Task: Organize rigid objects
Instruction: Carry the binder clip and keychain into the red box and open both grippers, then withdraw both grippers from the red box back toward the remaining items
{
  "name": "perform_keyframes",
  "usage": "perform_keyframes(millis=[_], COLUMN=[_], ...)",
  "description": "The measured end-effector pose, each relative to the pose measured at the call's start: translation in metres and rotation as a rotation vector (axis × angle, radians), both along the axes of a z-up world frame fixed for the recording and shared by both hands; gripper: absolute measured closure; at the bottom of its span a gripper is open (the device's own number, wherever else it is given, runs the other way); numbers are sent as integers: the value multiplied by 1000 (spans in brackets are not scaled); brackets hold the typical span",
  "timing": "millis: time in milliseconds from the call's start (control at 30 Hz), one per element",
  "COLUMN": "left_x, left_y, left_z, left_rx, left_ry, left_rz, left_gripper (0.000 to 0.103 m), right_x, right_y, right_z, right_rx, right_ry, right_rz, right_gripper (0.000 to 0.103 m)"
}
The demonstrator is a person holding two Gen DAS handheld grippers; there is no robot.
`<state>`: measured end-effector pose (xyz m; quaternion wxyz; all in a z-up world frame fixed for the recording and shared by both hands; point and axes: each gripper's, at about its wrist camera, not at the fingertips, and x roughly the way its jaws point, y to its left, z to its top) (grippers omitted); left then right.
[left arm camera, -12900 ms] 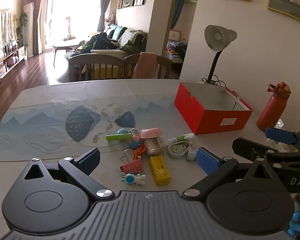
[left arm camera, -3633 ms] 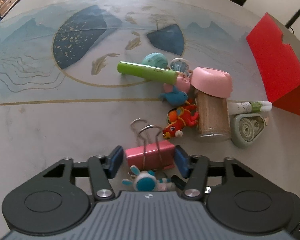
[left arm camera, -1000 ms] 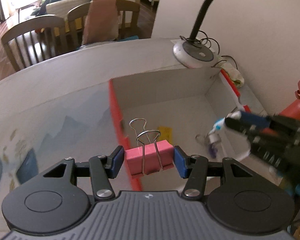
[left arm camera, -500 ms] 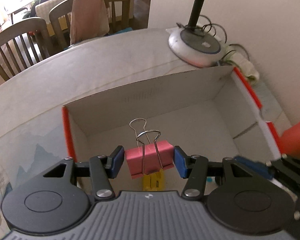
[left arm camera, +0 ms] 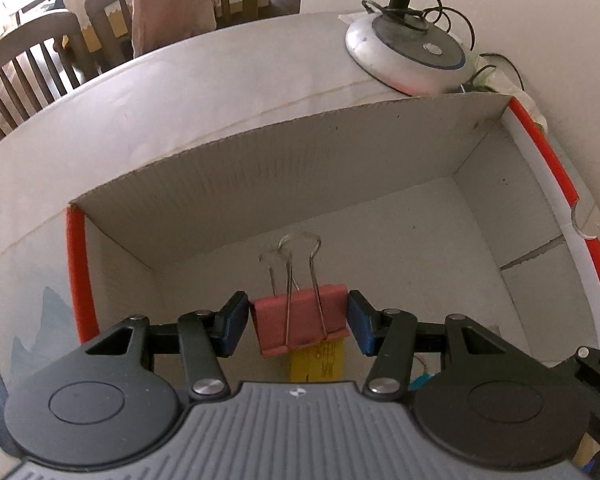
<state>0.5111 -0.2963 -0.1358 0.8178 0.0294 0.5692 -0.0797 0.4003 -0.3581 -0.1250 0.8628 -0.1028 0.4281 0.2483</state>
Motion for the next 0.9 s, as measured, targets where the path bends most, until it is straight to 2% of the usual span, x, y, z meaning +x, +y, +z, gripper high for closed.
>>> perform_keyframes(millis=[167,267,533,733,767,833,900], left_x=[0,-3,-23,-43,-46,-54,-64], left_y=[-4,-2,1,6,7,9,13], left_z=[-6,-4,17,39,42,50,59], left_rx=[41,36,19,-11,-14,-22,-31], left_ry=[9,5,-49,-101,-108,-126,-144], left_rz=[-5,-9,-25,-13,-10,-5,-2], left_gripper=[50,50,45,42,42,42,42], right_x=[-2,-3,5,0,0,-2,-5], right_y=[-2,-7,-14,-19,-19,-21,-22], right_z=[1,2,8,23,26,32,39], right_rx=[8,23,48,80,85,96,104], right_ry=[11,24,36,21,17,8,-8], right_rz=[-7,-20,-54,-66,-67,-67,-61], right_gripper=[70,67,65,62,61,51,48])
